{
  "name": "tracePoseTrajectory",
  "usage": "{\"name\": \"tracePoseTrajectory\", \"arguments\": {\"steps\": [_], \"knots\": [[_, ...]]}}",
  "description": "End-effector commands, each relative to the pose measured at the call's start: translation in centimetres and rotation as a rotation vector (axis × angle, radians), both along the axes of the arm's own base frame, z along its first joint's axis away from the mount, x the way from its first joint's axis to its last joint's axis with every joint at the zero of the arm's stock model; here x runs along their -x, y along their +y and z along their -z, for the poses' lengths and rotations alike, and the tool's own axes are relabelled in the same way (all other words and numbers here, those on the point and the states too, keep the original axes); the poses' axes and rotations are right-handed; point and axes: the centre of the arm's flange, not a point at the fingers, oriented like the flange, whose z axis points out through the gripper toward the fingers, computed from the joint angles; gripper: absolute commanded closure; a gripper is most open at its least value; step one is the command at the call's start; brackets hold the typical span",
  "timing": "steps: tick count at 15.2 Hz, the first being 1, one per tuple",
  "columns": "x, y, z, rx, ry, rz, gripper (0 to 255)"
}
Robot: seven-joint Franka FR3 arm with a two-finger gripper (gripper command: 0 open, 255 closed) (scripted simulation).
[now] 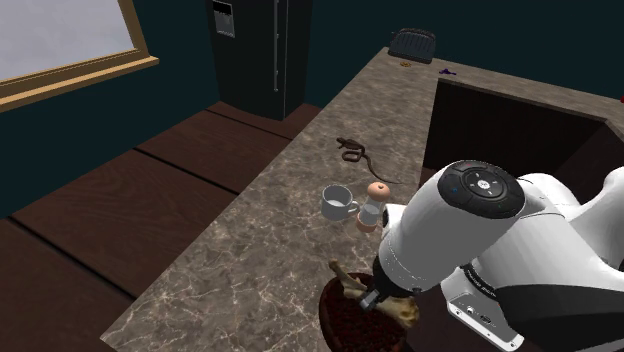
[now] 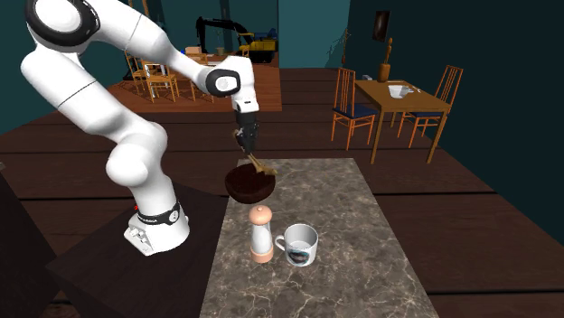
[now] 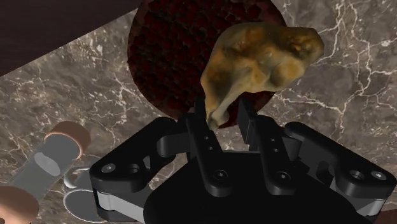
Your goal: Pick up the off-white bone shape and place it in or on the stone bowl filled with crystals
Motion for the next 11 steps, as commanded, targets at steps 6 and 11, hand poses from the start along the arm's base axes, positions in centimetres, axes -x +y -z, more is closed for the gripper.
{"name": "tracePoseTrajectory", "arguments": {"steps": [6, 11], "knots": [[2.1, -0.7, 2.7, -0.001, 0.001, 0.002, 255], [2.1, -0.7, 5.3, -0.001, 0.001, 0.002, 255]]}}
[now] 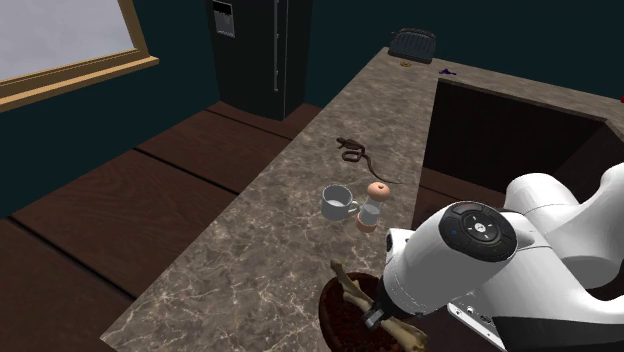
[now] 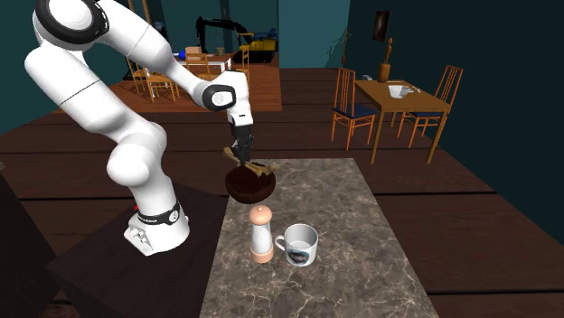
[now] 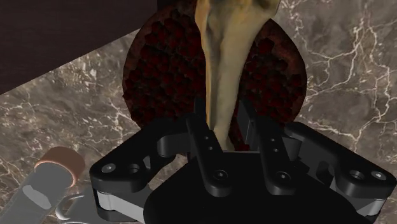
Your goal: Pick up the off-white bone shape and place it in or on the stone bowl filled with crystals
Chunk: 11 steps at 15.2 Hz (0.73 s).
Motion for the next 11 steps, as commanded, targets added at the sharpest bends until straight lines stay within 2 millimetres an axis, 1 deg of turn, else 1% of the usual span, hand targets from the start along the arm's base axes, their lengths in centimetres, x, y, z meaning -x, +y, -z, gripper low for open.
{"name": "tracePoseTrajectory", "arguments": {"steps": [1, 4, 11], "knots": [[0.0, 0.0, 1.0, -0.001, 0.0, 0.0, 255], [0.0, 0.0, 2.5, -0.001, 0.0, 0.0, 255], [0.0, 0.0, 2.5, -0.001, 0.0, 0.0, 255]]}}
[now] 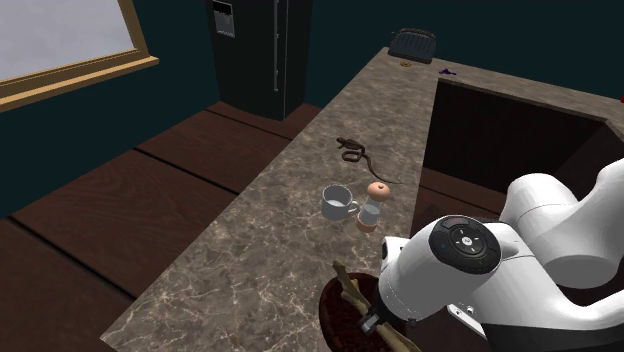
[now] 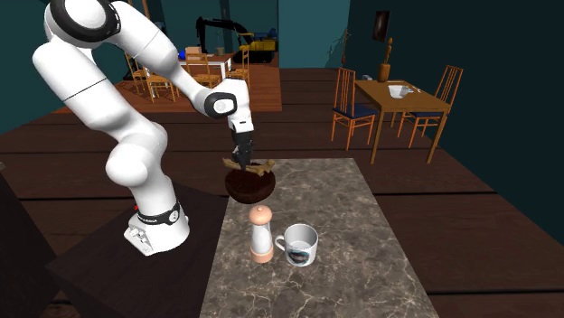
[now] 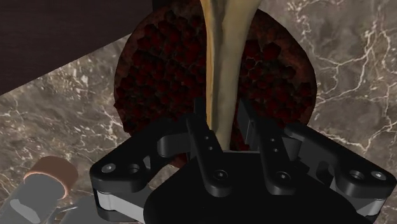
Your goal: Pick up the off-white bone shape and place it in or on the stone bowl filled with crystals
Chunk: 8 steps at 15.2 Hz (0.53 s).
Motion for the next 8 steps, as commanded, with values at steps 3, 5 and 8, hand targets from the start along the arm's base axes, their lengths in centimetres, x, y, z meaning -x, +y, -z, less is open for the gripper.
{"name": "tracePoseTrajectory", "arguments": {"steps": [3, 5, 8], "knots": [[0.0, 0.0, 0.0, 0.0, 0.0, 0.0, 0], [0.0, 0.0, 0.0, 0.0, 0.0, 0.0, 0], [0.2, 0.2, -2.6, 0.0, 0.0, 0.0, 0]]}}
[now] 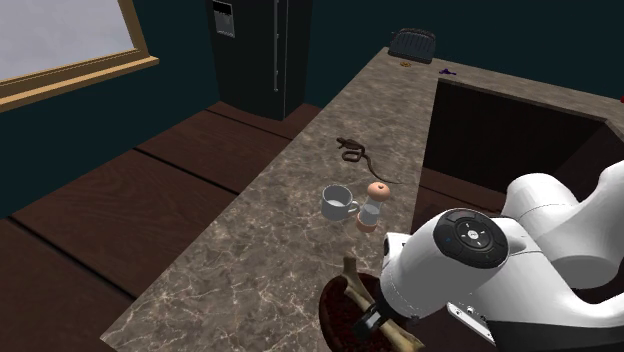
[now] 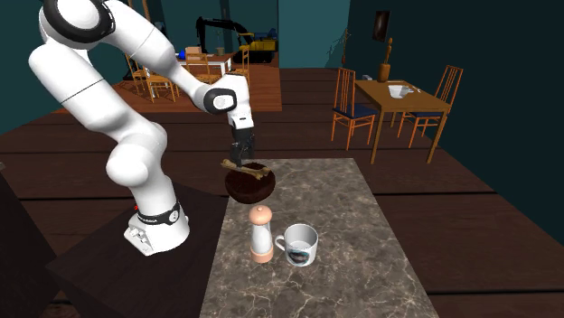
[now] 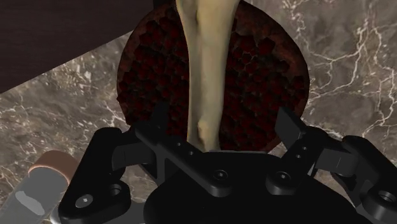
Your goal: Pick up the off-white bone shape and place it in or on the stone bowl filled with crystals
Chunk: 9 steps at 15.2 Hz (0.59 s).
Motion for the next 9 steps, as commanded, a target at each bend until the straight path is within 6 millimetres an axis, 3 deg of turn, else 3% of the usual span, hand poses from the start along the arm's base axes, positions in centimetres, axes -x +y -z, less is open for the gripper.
{"name": "tracePoseTrajectory", "arguments": {"steps": [1, 2, 9], "knots": [[0.4, 0.1, -2.6, 0.001, 0.001, 0.0, 0], [0.5, 0.1, -3.6, 0.001, 0.001, 0.0, 0], [0.5, 0.1, -3.6, 0.001, 0.001, 0.0, 0]]}}
